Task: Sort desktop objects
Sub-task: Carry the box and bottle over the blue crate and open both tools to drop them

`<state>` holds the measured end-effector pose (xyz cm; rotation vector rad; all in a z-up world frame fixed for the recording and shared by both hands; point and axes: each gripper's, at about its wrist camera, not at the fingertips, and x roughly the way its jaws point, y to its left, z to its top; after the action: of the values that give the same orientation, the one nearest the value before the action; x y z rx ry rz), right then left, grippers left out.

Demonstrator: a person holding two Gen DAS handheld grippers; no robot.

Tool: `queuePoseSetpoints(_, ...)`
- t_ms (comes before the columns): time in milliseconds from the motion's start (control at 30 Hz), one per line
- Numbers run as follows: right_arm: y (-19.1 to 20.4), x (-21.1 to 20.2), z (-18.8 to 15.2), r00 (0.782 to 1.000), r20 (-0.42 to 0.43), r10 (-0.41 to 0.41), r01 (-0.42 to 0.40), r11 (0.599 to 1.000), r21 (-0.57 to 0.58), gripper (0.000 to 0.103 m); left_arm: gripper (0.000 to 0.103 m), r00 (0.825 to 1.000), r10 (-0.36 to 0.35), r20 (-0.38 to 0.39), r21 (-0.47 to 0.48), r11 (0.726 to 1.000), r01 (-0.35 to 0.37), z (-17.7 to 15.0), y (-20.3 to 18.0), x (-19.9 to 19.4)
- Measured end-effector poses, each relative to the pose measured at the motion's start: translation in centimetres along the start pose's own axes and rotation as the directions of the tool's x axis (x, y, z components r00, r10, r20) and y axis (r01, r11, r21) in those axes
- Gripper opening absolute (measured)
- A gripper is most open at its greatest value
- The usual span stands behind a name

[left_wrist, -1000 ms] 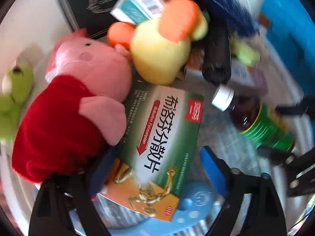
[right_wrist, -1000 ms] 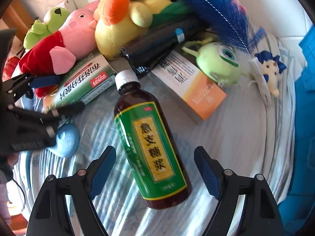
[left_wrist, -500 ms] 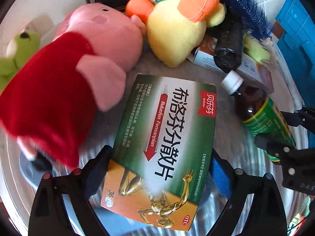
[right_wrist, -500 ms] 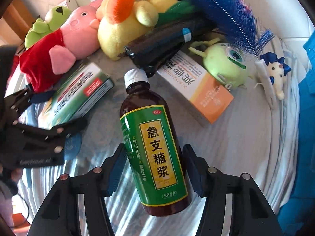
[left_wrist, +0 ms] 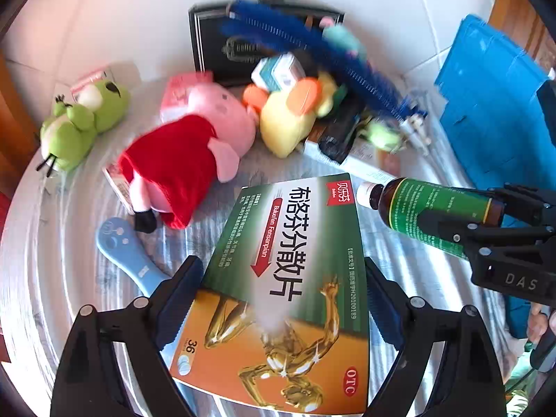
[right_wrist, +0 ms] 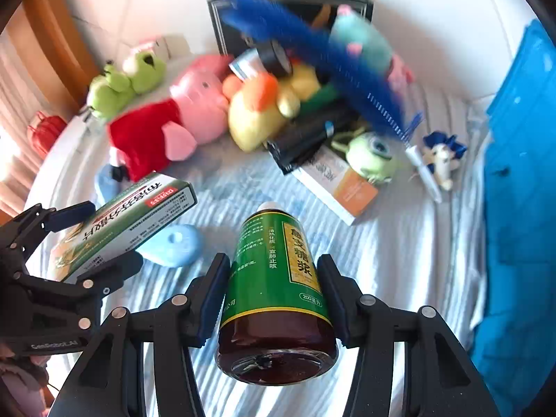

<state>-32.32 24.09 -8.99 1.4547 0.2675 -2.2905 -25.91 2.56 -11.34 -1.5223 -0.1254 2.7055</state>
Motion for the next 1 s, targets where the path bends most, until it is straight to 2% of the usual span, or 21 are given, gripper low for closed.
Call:
queuePoseSetpoints(167,2.7,-4.5,-1.0,0.992,0.123,-0.026,0.027,1.000,-0.003,0.051,0.089,0.994,-0.002,0.114,0.030,1.000,-0.002,-1.0,-1.7,-5.5)
queuePoseSetpoints(300,3.0,-11.0,-2.6,0.964,0.258,-0.065,0.062,0.998,0.021,0.051,0.089,0.979,-0.028,0.202,0.067,0.998,0.015,-1.4,-3.3,-10.5)
queuePoseSetpoints(433,2.1,-18.0,-4.7,0.913,0.388,-0.128,0.110,0.992,0.069,0.051,0.089,0.954,-0.089,0.286,0.129,0.990,0.054,-0.9,-6.6,-15.1)
queuePoseSetpoints(600,-0.6,-26.4,-7.9,0.828,0.512,-0.229,0.172,0.973,0.157,0.051,0.089,0.913,-0.187,0.364,0.229,0.968,0.107,0.1,-13.1,-19.6)
queuePoseSetpoints(767,-4.8,-32.2,-12.1,0.757,0.550,-0.352,0.239,0.933,0.269,0.051,0.089,0.877,-0.283,0.388,0.311,0.936,0.164,1.2,-20.2,-22.4)
queuePoseSetpoints(867,-8.2,-34.3,-14.6,0.734,0.536,-0.416,0.264,0.903,0.338,0.051,0.089,0.859,-0.341,0.381,0.363,0.910,0.200,1.7,-24.9,-23.6)
queuePoseSetpoints(1000,-12.8,-35.6,-17.5,0.724,0.507,-0.468,0.278,0.871,0.406,0.051,0.089,0.855,-0.380,0.352,0.419,0.881,0.219,1.9,-31.6,-24.3)
